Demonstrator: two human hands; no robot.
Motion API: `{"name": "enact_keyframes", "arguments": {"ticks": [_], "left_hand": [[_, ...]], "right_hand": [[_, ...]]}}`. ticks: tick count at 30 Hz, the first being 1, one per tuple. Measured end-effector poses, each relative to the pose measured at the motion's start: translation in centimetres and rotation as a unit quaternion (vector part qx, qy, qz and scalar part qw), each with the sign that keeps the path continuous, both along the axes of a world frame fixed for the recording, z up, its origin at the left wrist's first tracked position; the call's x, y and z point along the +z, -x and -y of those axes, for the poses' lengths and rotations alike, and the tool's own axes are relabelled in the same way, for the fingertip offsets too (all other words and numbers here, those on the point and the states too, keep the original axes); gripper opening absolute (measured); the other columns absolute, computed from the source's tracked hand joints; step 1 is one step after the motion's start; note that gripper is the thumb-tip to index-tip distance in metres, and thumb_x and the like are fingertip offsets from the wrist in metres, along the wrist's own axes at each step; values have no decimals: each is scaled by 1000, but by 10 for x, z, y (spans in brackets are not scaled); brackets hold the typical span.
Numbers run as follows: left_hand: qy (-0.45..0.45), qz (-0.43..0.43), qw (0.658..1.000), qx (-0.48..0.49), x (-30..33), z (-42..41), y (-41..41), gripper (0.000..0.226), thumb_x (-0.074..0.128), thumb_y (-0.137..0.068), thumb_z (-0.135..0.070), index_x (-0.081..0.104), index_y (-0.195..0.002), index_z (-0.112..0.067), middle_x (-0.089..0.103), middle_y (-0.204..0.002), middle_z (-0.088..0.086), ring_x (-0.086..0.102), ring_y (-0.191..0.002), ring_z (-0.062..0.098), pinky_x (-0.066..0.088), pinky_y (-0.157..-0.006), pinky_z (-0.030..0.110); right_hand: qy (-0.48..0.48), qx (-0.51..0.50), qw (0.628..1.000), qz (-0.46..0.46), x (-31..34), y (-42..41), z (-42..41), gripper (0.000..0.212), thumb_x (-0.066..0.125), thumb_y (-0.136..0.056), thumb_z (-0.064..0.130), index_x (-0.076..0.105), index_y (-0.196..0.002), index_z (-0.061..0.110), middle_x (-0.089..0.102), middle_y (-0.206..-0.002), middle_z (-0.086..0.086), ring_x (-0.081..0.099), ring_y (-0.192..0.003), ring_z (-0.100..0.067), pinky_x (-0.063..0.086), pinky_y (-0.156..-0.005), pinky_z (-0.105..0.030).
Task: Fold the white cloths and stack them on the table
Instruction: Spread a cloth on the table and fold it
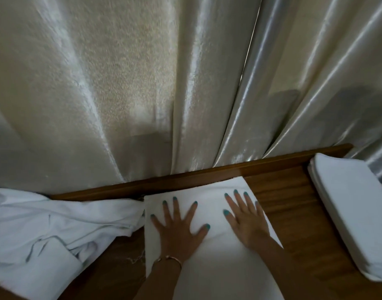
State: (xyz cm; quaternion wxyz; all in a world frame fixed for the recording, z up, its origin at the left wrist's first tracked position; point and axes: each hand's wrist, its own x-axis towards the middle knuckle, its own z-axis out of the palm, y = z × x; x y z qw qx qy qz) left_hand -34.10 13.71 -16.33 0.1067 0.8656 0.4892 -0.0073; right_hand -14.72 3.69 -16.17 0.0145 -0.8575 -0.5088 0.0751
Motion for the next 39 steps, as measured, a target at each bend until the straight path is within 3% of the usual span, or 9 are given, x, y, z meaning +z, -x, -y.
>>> {"name": "enact_keyframes", "arguments": {"ticks": [6,10,13,19,22,26,31,35,39], "left_hand": [[-95,49,994,-17,9,6,7,50,32,-92,-51,48,-136,-34,46,-145,10,38,-136,34,15,-113,57],[-211,118,962,-130,7,41,11,29,75,-65,-5,75,-93,-10,73,-93,9,71,-88,25,56,-80,35],[-124,99,984,-82,2,72,15,37,76,-73,-20,70,-108,-10,70,-114,12,65,-109,26,53,-90,41],[-41,2,999,-28,-8,91,38,71,8,-87,-70,-3,-150,-39,-7,-159,-8,-3,-148,19,-14,-110,54],[-64,19,997,-41,3,99,54,62,5,-95,-52,24,-149,-29,20,-158,5,22,-145,25,11,-116,54],[-114,91,971,-189,2,135,59,42,54,-88,-19,56,-130,-19,55,-137,8,54,-125,21,37,-110,39],[-21,28,989,-145,1,165,66,55,19,-96,-57,18,-148,-41,15,-158,-7,10,-147,19,4,-116,40],[-27,12,996,-89,0,159,99,59,1,-89,-65,-14,-144,-49,-17,-157,-14,-21,-144,13,-16,-117,35],[5,-5,999,48,15,174,114,62,1,-88,-61,-11,-147,-44,-15,-157,-4,-4,-148,26,6,-118,40]], "right_hand": [[41,-40,993,104,19,-25,27,58,6,-99,50,-6,-153,33,-2,-163,5,-7,-150,-20,-7,-118,-48],[-45,44,997,34,22,32,27,57,15,-101,42,1,-154,28,-3,-163,3,-5,-150,-21,-5,-119,-45],[-40,83,995,-32,5,81,46,56,13,-101,47,4,-154,30,-1,-163,5,-5,-150,-18,-5,-119,-41],[-14,53,998,-25,0,56,103,58,5,-97,57,-17,-148,42,-19,-159,11,-21,-146,-14,-8,-120,-42],[18,4,1000,-16,5,22,136,58,2,-96,57,-24,-145,43,-21,-159,11,-20,-146,-15,-7,-119,-46],[20,-36,999,26,11,20,151,58,0,-97,51,-22,-147,32,-18,-160,7,-19,-147,-20,-8,-119,-49],[-5,131,991,-12,3,54,157,56,0,-96,56,-19,-147,44,-17,-159,13,-24,-145,-13,-13,-119,-43],[8,68,997,-19,3,21,183,52,-2,-96,56,-26,-142,50,-23,-157,15,-26,-144,-15,-9,-119,-45],[27,12,999,-43,16,5,203,54,12,-102,47,-10,-150,41,-5,-163,5,-10,-149,-19,1,-120,-42]]}}
